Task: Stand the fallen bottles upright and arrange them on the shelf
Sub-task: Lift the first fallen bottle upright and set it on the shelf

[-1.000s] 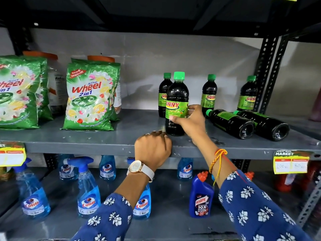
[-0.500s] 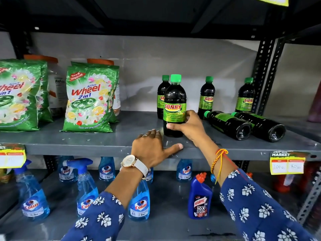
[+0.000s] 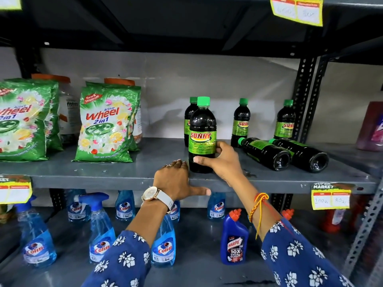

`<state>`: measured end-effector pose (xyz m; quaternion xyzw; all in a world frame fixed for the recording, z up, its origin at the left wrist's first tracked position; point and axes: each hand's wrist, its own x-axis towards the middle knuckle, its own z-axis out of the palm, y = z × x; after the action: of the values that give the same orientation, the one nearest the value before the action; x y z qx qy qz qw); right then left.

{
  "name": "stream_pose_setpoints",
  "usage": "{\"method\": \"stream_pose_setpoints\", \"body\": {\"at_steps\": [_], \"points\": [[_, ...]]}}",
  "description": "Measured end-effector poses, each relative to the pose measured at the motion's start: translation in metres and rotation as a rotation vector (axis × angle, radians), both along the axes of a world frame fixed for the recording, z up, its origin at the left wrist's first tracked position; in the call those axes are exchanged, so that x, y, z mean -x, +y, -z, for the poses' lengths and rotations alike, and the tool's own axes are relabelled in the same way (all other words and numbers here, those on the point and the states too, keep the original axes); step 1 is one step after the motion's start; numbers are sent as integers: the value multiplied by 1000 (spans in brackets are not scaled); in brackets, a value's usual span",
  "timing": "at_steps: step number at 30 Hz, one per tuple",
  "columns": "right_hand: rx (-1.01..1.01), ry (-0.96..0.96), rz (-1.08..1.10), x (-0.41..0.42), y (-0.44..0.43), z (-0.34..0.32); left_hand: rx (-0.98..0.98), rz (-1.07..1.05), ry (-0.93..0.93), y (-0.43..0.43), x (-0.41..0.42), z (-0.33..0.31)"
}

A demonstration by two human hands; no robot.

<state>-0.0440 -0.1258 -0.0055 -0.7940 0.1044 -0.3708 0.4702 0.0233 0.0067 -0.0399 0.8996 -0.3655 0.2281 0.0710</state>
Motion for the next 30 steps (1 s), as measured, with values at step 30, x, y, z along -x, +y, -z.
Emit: {"method": "stream_pose_setpoints", "body": {"at_steps": [30], "points": [[35,70,28,33,12,8,136,-20,45,12,22,2]]}}
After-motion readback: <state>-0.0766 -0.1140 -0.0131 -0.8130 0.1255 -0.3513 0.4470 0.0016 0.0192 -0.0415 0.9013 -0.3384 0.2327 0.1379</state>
